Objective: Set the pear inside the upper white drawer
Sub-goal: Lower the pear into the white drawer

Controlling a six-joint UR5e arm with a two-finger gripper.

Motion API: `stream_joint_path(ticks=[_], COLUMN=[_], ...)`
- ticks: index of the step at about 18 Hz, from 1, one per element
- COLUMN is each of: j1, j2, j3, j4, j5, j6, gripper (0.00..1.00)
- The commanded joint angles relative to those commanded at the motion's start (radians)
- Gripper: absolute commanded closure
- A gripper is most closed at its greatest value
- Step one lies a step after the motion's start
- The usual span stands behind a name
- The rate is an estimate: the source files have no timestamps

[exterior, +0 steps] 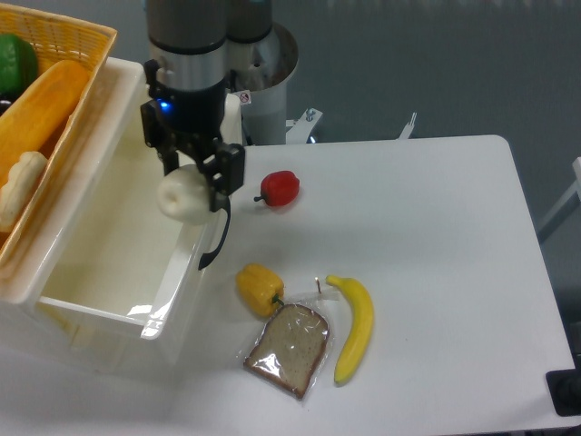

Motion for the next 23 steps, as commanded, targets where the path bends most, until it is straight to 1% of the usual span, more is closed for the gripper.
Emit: stream_joint_path(ticks=[4,7,9,13,15,17,18,19,20,21,23], j1=[-0.002,-0.006,-0.024,-0.034,-0.038,-0.054,-0.054,-0.055,-0.055,-0.057,-0.058], j2=[-0.002,-0.005,-0.011,-0.031,-0.037,-0.041,-0.041,-0.043,-0.043,-0.048,-0.058], j3=[0.000,0.000,0.000,0.000,0.000,0.000,0.000,0.000,0.000,0.000,0.000], j4=[-0.078,-0.124,-0.126,-0.121,-0.121,-0.120,-0.118,-0.118,-0.117,-0.117,-0.115], j5=[-0.017,-0.017,-0.017,-0.015,-0.015,-0.015,-0.017,-0.017,-0.017,-0.017,-0.017], j6=[0.150,0.204,0.206,0.206,0.206,0.203,0.203,0.203,0.204,0.204,0.204], gripper=[0.76,0.75,0.75,0.73,0.68,0.66,0.63,0.59,0.52,0.47,0.39])
